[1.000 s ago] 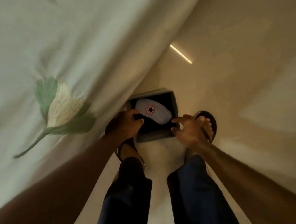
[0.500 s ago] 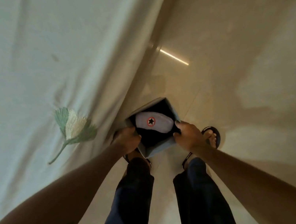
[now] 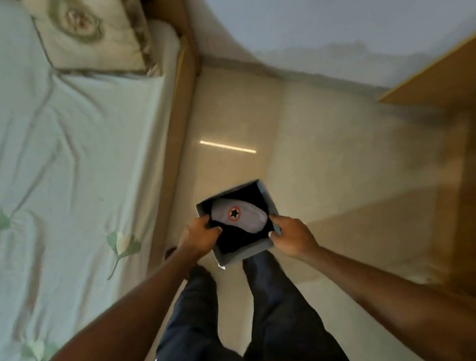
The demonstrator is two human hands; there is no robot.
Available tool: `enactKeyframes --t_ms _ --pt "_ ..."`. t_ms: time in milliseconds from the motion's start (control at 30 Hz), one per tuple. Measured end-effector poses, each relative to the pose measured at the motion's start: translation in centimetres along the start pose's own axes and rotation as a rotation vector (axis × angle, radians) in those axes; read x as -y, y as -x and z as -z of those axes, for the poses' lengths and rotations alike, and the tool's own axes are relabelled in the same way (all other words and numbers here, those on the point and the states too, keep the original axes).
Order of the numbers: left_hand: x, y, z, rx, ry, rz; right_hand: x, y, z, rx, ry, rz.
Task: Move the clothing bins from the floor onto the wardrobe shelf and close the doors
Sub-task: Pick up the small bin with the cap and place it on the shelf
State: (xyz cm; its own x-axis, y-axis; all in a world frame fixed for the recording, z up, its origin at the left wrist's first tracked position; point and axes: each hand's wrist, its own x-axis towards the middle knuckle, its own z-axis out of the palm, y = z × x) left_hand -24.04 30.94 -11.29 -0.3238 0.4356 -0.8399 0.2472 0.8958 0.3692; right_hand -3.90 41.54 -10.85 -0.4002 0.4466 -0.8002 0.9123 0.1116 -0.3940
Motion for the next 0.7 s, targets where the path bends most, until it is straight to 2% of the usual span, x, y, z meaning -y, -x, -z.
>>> enactKeyframes --t_ms 133,267,533,700 --pt "-7.7 5.0 -1.7 0.024 -0.063 -0.151 -3.0 6.5 6.5 -0.171 -0.091 -0.041" --pt "-13.1 6.3 -2.6 0.071 -0.21 -0.29 -6.2 10.6 10.8 -0.357 -0.193 -0.126" --pt "-28.8 4.9 -2.6 0.132 -0.573 -0.61 -10.3 12.4 16.1 -0.59 -0.473 -0.28" --pt "-40.0 3.6 -3.5 0.199 -0.652 -0.808 -12.3 12.7 21.8 -0.782 -0.626 -0.359"
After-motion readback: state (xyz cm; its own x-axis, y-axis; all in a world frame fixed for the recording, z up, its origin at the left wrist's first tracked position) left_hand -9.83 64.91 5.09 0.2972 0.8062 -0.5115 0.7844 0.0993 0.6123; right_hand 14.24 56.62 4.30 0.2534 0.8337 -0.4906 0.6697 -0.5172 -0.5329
